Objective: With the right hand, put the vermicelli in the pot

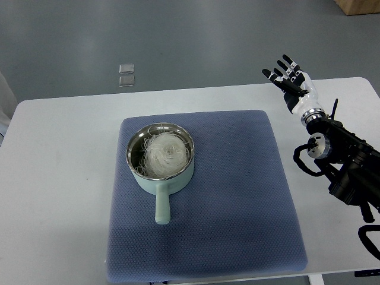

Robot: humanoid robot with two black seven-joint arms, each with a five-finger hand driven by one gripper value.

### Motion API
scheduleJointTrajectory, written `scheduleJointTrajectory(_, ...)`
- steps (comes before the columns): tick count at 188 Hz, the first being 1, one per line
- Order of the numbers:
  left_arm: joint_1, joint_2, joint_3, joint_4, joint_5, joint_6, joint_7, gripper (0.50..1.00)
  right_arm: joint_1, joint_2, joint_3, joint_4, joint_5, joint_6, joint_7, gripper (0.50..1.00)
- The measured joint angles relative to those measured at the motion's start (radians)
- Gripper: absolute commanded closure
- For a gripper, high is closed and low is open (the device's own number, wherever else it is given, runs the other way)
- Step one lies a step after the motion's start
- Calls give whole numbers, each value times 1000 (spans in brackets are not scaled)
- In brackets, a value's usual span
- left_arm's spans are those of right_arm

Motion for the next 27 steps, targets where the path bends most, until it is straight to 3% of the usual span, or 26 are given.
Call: scheduleJointTrajectory(27,0,0,0,0,0,0,0,500,-1,14,1,2,0,-5,2,572)
